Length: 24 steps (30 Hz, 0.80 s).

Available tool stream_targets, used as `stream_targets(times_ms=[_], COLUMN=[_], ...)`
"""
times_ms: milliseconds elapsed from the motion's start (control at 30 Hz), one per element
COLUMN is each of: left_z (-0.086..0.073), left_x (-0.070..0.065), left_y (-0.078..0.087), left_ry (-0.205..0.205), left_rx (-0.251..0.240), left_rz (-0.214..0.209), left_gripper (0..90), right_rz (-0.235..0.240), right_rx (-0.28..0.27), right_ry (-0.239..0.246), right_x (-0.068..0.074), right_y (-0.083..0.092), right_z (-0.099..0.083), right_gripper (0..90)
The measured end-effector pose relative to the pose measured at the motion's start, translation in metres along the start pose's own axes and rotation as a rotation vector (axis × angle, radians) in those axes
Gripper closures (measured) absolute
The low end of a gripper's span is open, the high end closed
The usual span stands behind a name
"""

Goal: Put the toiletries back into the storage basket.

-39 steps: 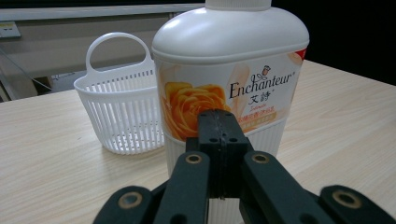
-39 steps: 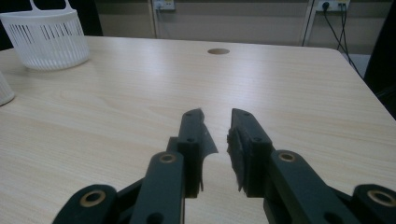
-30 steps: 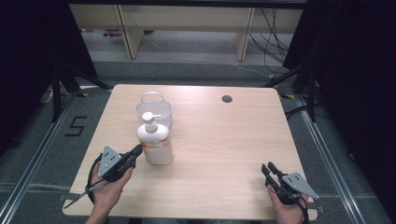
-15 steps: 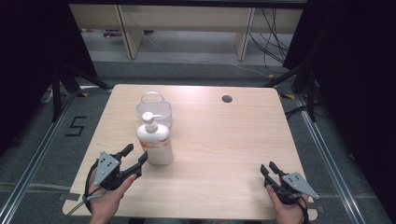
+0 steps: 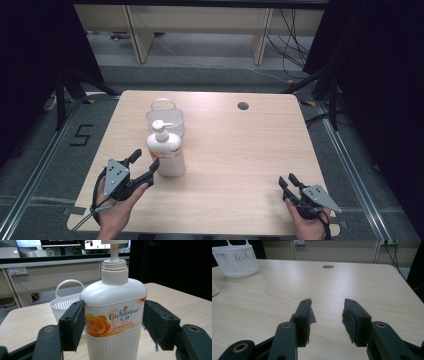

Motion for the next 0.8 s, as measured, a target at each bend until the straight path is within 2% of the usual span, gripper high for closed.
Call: stream_targets(times_ms=[67, 133, 267, 300, 367, 500, 567, 600, 633, 700, 733, 800], left_z=[0.003, 0.006, 0.012, 0.012, 0.014, 0.018, 0.019, 0.019, 0.020, 0.023, 0.026, 0.028], left_x=[-0.001, -0.002, -0.006, -0.006, -0.009, -0.013, -0.013, -0.012, -0.011, -0.009, -0.008, -0.008], left_y=[-0.001, -0.004, -0.011, -0.011, -0.015, -0.022, -0.025, -0.027, -0.028, -0.031, -0.035, -0.037], left_ry=[-0.010, -0.015, -0.018, -0.018, -0.021, -0.022, -0.023, -0.022, -0.018, -0.030, -0.032, -0.031], left_rx=[-0.003, -0.010, -0.019, -0.019, -0.020, -0.033, -0.033, -0.034, -0.038, -0.043, -0.048, -0.049], left_rz=[0.000, -0.003, -0.007, -0.007, -0.017, -0.025, -0.015, -0.010, -0.006, 0.005, 0.011, 0.015], left_gripper=[34.6, 34.6, 34.7, 34.8, 34.7, 34.8, 34.8, 34.8, 34.9, 35.3, 35.4, 35.6], right_rz=[-0.007, 0.004, -0.002, -0.003, 0.010, 0.006, -0.001, 0.012, 0.001, 0.011, -0.013, -0.007], right_rx=[0.010, 0.017, 0.026, 0.027, 0.017, 0.022, 0.023, 0.022, 0.019, 0.016, 0.049, 0.053], right_ry=[-0.027, -0.031, -0.027, -0.042, -0.023, -0.028, -0.023, -0.025, -0.007, -0.017, -0.024, -0.020], right_x=[0.001, 0.002, 0.002, 0.003, 0.001, 0.001, 0.002, 0.003, 0.001, 0.002, 0.003, 0.003], right_y=[0.001, 0.000, 0.000, 0.000, 0.000, 0.000, 0.000, 0.000, 0.001, 0.000, 0.002, 0.001], right_z=[-0.001, -0.001, -0.001, -0.001, -0.001, -0.001, -0.001, -0.001, -0.001, -0.001, -0.002, -0.002], right_gripper=[58.0, 57.9, 57.5, 57.5, 57.4, 57.1, 57.0, 56.9, 56.8, 56.9, 56.9, 56.9])
Point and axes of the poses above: each handheld gripper's, and its own axes: y roughly backward along the jaws, z roughly out of its top, x roughly to its left, the point moved 6 cm from there along -y, roughly forward along the jaws, and after that the axes turned 15 degrees about -x, right-handed, at the moved point
